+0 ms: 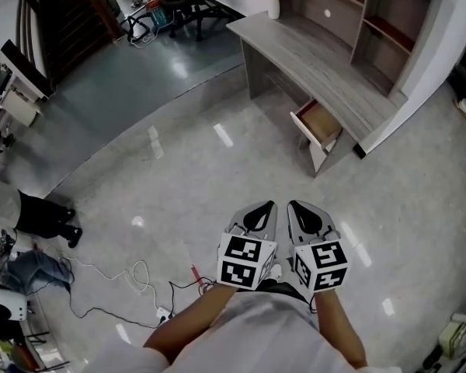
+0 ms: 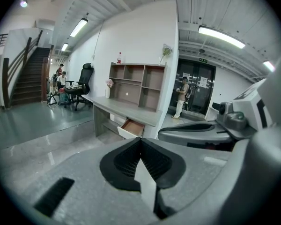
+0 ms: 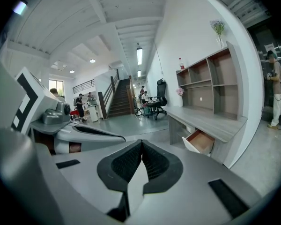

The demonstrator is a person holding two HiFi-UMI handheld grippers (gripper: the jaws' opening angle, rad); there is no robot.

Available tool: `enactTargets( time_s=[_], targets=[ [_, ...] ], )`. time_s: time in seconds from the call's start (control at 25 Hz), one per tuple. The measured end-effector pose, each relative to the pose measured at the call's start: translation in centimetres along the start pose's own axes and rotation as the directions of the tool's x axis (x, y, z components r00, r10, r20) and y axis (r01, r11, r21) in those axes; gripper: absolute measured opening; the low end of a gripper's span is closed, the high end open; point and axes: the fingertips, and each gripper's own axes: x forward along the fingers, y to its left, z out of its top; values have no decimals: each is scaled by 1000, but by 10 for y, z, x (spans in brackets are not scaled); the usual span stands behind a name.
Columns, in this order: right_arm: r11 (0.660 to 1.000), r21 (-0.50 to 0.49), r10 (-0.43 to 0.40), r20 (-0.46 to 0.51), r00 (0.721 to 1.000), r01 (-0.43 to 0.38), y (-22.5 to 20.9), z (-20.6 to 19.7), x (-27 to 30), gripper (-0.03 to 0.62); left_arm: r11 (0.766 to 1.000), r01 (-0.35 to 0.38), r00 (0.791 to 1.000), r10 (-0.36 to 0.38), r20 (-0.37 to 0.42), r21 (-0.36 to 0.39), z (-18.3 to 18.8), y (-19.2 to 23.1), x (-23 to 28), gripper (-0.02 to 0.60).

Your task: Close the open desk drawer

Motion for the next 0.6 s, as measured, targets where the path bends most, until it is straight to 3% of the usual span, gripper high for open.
enactTargets(
  time_s=[0.36,0.6],
  targets=[
    [1000,-4,16,-7,1000,-16,-10,8,29,2,999,-25,1000,25,2,-28,10,27,20,3],
    [1000,1,-2,-13,1000,2,-13,20,68,2,1000,3,1000,-3,-5,-24,22,57,40,3]
  ],
)
